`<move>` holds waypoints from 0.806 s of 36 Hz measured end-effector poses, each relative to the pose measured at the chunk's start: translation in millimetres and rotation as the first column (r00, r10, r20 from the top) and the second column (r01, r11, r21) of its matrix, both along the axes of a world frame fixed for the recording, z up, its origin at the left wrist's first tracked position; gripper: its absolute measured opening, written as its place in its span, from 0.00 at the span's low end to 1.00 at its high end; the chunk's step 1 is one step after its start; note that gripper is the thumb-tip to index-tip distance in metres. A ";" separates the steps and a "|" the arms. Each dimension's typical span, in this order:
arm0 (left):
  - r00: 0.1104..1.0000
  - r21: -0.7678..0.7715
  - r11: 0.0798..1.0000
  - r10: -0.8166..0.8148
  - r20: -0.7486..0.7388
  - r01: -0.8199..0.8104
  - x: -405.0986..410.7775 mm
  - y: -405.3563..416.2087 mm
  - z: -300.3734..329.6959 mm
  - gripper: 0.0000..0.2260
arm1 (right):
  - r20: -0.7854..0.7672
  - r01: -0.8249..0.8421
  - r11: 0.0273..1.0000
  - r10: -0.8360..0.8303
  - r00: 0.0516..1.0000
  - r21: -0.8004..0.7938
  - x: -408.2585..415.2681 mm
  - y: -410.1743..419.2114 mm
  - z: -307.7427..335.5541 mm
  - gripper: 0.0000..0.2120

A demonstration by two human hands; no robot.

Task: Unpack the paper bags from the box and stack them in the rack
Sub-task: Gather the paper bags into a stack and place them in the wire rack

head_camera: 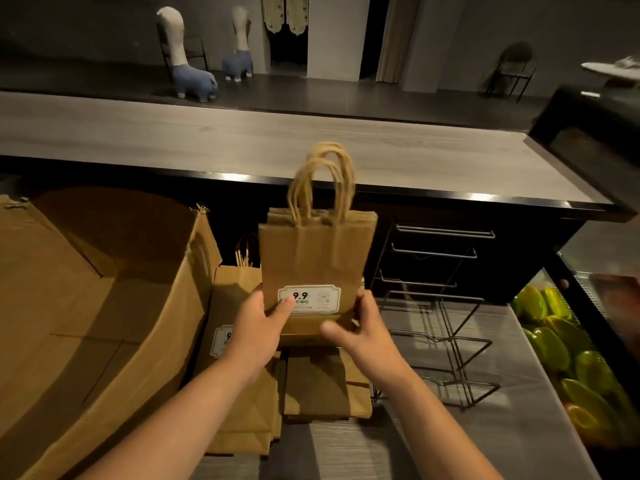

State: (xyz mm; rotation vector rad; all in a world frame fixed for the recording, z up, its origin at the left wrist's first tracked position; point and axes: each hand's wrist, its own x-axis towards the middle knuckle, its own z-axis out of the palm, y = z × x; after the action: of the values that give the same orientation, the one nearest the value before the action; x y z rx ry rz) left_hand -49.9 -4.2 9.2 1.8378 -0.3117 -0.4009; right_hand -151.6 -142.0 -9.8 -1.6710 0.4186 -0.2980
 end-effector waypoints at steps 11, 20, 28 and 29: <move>0.993 -0.056 0.996 -0.081 -0.083 0.077 4.5 6.1 -5.4 0.14 | -0.123 0.139 0.985 -0.152 0.981 -0.107 17.6 8.7 -4.2 0.25; 0.994 0.144 0.990 0.006 -0.112 0.010 4.9 0.2 -18.4 0.15 | -0.184 0.160 0.977 -0.184 0.966 -0.138 22.3 19.1 -4.5 0.25; 0.991 -0.002 1.000 0.016 -0.130 -0.016 -1.8 -7.3 -0.7 0.17 | -0.120 0.214 0.975 -0.221 0.968 -0.066 16.3 20.2 4.6 0.27; 0.992 -0.015 1.000 0.014 -0.127 -0.016 -4.7 -8.3 3.5 0.18 | -0.111 0.219 0.974 -0.225 0.968 -0.060 13.7 19.5 7.4 0.27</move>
State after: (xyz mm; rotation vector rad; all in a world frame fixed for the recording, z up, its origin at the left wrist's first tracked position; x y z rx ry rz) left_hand -54.6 -12.5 12.7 1.7893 -0.2130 -0.5018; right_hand -138.0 -122.5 -2.4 -1.6955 0.6944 -0.3789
